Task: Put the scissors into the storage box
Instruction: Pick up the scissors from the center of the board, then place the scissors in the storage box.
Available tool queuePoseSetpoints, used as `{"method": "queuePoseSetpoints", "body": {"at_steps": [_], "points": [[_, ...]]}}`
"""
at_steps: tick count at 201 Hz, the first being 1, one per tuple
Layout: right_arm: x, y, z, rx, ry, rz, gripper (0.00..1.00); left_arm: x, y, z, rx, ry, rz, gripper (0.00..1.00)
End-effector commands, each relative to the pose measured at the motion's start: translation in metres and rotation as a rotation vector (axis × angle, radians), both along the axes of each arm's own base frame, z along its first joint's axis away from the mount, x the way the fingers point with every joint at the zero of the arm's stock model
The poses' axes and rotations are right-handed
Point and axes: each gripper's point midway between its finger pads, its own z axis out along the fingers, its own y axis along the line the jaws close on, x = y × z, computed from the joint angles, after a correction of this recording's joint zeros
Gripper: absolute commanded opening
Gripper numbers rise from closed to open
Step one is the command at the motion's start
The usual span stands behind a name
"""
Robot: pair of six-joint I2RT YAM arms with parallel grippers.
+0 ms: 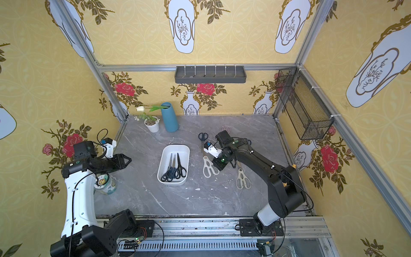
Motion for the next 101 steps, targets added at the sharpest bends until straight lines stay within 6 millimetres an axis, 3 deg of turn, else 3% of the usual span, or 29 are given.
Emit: {"method": "queuePoseSetpoints", "body": {"at_steps": [1, 21, 45, 83, 101], "points": [[0.002, 0.029, 0.026, 0.111, 0.014, -0.151, 0.00, 0.002, -0.002, 0.001, -0.011, -0.014, -0.015, 0.51], [0.000, 0.058, 0.035, 0.149, 0.015, -0.221, 0.00, 0.004, -0.006, 0.001, -0.033, -0.020, -0.027, 0.51], [0.001, 0.096, 0.029, 0.159, 0.039, -0.293, 0.00, 0.007, -0.010, -0.001, -0.057, -0.012, -0.045, 0.51], [-0.006, 0.169, -0.008, 0.099, 0.090, -0.302, 0.00, 0.015, -0.010, -0.003, -0.057, -0.004, -0.061, 0.50], [0.000, 0.182, -0.024, 0.011, 0.053, -0.333, 0.00, 0.020, -0.009, -0.002, -0.057, -0.002, -0.065, 0.50]]}}
